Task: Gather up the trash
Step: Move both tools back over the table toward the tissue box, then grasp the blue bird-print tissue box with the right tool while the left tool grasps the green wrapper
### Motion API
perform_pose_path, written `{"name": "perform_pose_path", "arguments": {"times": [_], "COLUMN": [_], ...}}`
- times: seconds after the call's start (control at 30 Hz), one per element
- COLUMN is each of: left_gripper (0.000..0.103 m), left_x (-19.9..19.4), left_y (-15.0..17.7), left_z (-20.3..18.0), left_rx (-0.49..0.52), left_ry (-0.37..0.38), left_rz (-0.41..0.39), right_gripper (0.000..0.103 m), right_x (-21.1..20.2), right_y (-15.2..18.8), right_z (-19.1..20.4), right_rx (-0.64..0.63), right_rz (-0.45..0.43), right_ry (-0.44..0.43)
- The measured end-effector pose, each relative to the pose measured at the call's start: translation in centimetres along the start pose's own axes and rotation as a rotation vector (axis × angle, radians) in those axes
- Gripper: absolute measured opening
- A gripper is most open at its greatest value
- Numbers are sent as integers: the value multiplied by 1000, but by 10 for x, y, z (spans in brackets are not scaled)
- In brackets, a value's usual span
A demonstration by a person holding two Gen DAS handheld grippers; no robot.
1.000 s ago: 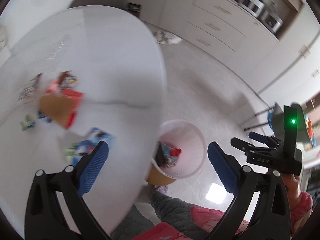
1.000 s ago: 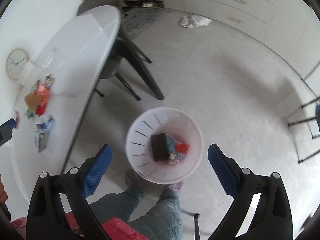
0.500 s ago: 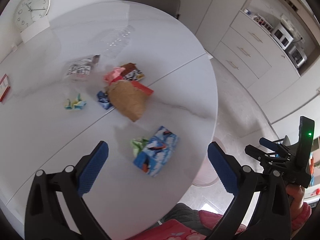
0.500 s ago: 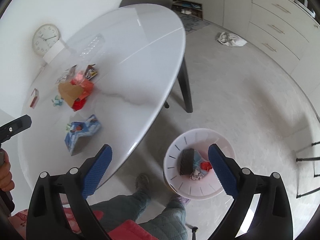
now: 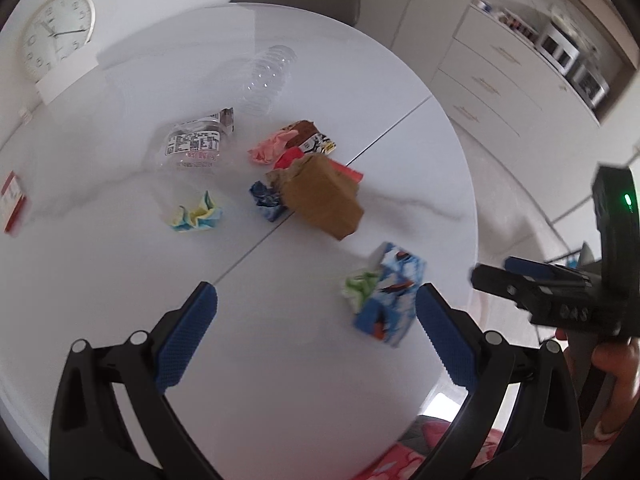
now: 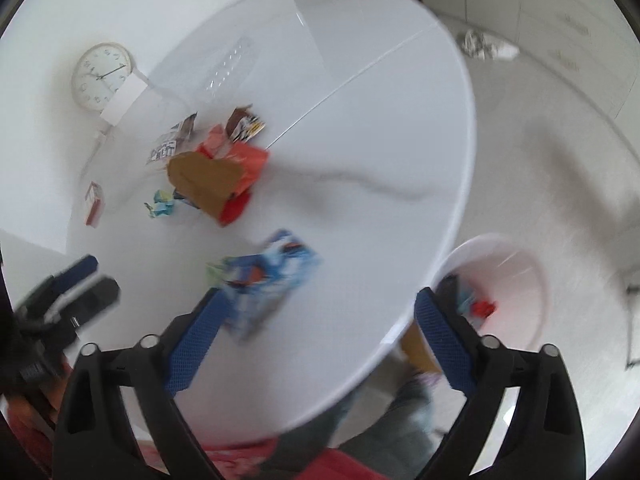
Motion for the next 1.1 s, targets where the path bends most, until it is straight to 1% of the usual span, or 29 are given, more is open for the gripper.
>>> {"name": "perform_pose_path", "arguments": {"times": [0.1, 0.2, 0.3, 0.37, 0.4, 0.5, 0.53, 0.57, 0.6, 0.7, 0.83, 0.97, 1.1], "left_gripper": [95, 95, 95, 95, 95, 95, 95, 95, 95, 95, 95, 95, 95], "left_x": [6, 14, 24, 28, 29, 30, 31, 31, 32, 34, 41, 52, 58], "left_y": [0, 4, 9, 12, 13, 14, 14, 14, 13, 10, 9, 11, 15], "left_z": [11, 20, 27, 30, 31, 34, 36, 37, 38, 40, 42, 41, 35], "left_rx": [55, 105, 143, 159, 161, 152, 148, 147, 147, 149, 146, 153, 180], "left_ry": [18, 45, 61, 72, 80, 105, 112, 117, 121, 135, 162, 172, 173], "left_rz": [2, 11, 27, 37, 40, 50, 53, 54, 53, 49, 64, 87, 100], "right_gripper": [82, 79, 78, 78, 78, 78, 76, 70, 68, 58, 56, 55, 55], "right_x": [22, 34, 43, 47, 50, 59, 62, 66, 69, 66, 62, 57, 54], "right_y": [6, 9, 7, 4, 3, 0, 0, 1, 2, 0, 1, 0, 0], "right_z": [15, 20, 22, 23, 22, 19, 17, 17, 17, 17, 13, 9, 2], "right_rx": [89, 156, 229, 257, 273, 303, 305, 309, 316, 306, 305, 301, 267], "right_rz": [61, 84, 96, 98, 101, 117, 125, 136, 136, 131, 127, 119, 115], "right_ry": [-8, 2, 26, 48, 74, 118, 125, 127, 116, 105, 80, 70, 79]}}
Point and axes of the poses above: each gripper's, at about its wrist camera, not at the fingertips, and x roughly the way its jaws point, z to its left, y to its underside, the point moved 8 cm from there along x, roughly the way its jaws point, and after that the axes turned 11 degrees about -x, right-handed, at the moved point
